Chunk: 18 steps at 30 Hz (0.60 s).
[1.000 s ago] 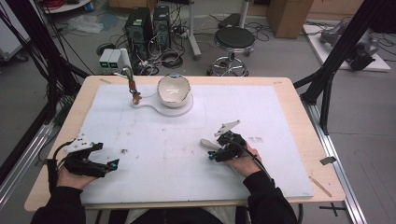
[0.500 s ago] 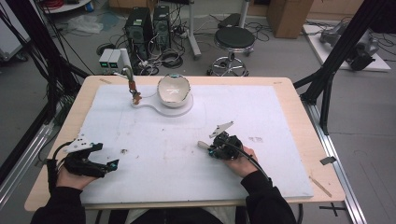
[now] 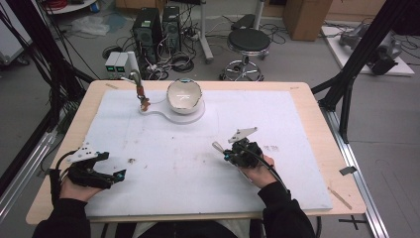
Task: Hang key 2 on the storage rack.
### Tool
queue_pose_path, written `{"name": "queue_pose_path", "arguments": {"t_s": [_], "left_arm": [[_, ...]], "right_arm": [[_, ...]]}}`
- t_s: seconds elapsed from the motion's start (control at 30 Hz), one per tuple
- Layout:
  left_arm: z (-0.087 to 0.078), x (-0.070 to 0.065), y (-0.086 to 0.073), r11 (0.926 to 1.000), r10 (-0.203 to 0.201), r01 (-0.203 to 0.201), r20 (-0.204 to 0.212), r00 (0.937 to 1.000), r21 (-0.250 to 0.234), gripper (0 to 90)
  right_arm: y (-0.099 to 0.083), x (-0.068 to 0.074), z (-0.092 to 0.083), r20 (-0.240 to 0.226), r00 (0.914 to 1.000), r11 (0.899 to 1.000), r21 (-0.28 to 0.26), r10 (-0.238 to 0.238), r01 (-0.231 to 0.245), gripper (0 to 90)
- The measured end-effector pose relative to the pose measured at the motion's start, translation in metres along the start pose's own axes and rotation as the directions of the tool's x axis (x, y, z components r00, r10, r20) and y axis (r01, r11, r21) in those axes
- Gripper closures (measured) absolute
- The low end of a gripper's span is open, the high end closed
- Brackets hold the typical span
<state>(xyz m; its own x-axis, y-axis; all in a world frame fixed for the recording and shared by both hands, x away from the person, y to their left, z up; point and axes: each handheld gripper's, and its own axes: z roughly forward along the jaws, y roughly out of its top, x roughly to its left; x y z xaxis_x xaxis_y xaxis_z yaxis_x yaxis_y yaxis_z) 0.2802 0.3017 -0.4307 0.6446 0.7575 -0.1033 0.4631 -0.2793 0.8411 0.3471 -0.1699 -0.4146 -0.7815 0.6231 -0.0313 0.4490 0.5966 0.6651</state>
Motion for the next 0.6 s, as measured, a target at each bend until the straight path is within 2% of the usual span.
{"name": "queue_pose_path", "arguments": {"t_s": [0.1,0.13,0.17,0.23,0.37,0.43,0.6], "left_arm": [[0.000,0.000,0.000,1.0000,-0.002,0.002,-0.001,1.0000,-0.001,1.7],[0.000,0.000,0.000,1.0000,-0.002,0.002,0.000,1.0000,-0.004,1.7],[0.000,0.000,0.000,1.0000,-0.002,0.002,-0.001,1.0000,-0.004,1.7],[0.000,0.000,0.000,0.9999,-0.004,0.004,-0.002,1.0000,-0.010,1.7],[-0.001,0.000,0.000,1.0000,0.001,-0.001,-0.004,1.0000,-0.009,1.7],[-0.001,0.000,0.000,0.9999,0.002,-0.002,-0.004,1.0000,-0.010,1.7],[-0.001,0.000,0.001,0.9999,0.001,-0.001,-0.005,1.0000,-0.013,1.7]], "right_arm": [[0.001,0.000,-0.008,0.010,0.9999,0.998,-0.057,0.012,-0.011,86.5],[0.001,-0.002,-0.015,0.011,0.9996,0.995,-0.102,0.026,-0.024,86.6],[0.001,-0.002,-0.015,0.011,0.9996,0.995,-0.102,0.026,-0.024,86.6],[-0.001,-0.004,-0.022,0.005,0.9983,0.987,-0.152,0.057,-0.056,86.7],[-0.002,-0.007,-0.033,-0.007,0.9959,0.970,-0.227,0.090,-0.089,86.8],[-0.002,-0.008,-0.037,-0.029,0.9952,0.963,-0.252,0.094,-0.098,86.8],[0.001,-0.007,-0.044,-0.043,0.9946,0.955,-0.279,0.094,-0.103,86.8]]}}
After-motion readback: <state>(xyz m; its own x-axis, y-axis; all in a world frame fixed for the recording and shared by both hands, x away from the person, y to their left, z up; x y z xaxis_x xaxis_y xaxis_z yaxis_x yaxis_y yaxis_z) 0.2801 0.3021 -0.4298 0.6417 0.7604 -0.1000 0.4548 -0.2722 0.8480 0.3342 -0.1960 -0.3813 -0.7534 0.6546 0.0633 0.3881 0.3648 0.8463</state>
